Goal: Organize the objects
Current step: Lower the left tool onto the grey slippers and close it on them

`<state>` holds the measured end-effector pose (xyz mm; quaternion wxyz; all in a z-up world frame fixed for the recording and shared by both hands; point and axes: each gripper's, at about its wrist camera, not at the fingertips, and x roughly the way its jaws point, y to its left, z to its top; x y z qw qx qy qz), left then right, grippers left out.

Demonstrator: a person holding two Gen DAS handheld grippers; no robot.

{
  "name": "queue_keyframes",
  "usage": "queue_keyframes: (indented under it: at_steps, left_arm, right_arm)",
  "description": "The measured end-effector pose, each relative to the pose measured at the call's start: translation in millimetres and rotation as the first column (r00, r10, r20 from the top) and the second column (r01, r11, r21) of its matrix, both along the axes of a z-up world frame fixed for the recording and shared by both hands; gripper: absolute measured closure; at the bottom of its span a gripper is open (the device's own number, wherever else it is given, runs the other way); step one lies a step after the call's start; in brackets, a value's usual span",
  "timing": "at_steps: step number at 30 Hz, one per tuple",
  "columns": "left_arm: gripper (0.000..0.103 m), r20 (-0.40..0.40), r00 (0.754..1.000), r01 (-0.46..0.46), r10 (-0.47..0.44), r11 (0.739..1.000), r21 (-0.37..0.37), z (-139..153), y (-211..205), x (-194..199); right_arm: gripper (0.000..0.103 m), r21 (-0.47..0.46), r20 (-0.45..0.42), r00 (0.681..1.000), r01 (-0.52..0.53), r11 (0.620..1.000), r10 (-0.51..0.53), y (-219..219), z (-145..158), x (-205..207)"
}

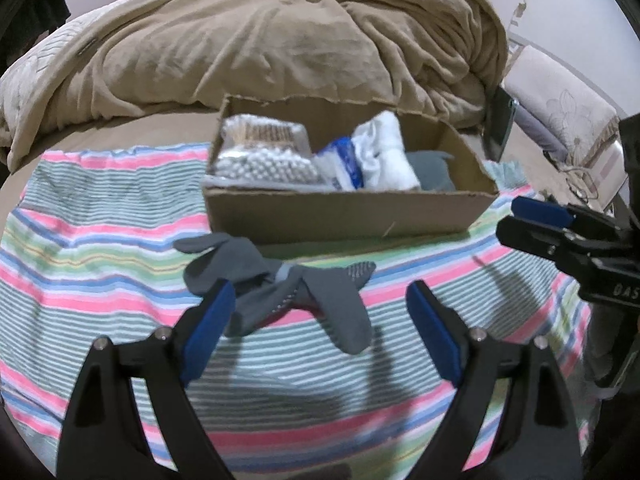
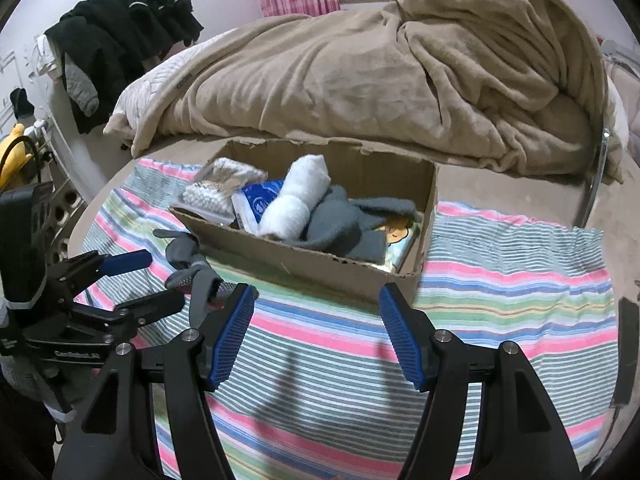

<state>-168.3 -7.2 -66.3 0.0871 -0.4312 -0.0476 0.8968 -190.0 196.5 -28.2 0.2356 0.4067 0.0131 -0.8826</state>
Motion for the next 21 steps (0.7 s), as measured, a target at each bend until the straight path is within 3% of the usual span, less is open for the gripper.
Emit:
queue_keyframes:
  at_steps: [16, 19, 21]
  left_arm:
    - [0.014, 0.120, 0.992, -0.027, 0.027, 1.000, -0.002, -47.6, -5.2, -36.9]
    - [0.019, 0.112, 0.993, -0.023, 0.025, 1.000, -0.015, -48.1, -3.4, -38.6]
    - [0.034, 0.109, 0.994, -0.028, 0.031, 0.999, -0.030, -48.3, -2.9, -38.2]
  right_arm:
    - [0.035, -0.005, 0.047, 0.999, 0.020, 1.000, -0.019, 9.3, -20.9, -10.1]
    - [0.035, -0.007, 0.044, 0.999, 0.016, 1.000, -0.016, 9.4, -19.4, -8.8]
    - [0.035, -0.010, 0.042, 0.999, 0.016, 1.000, -0.016, 10.2, -18.1, -8.2]
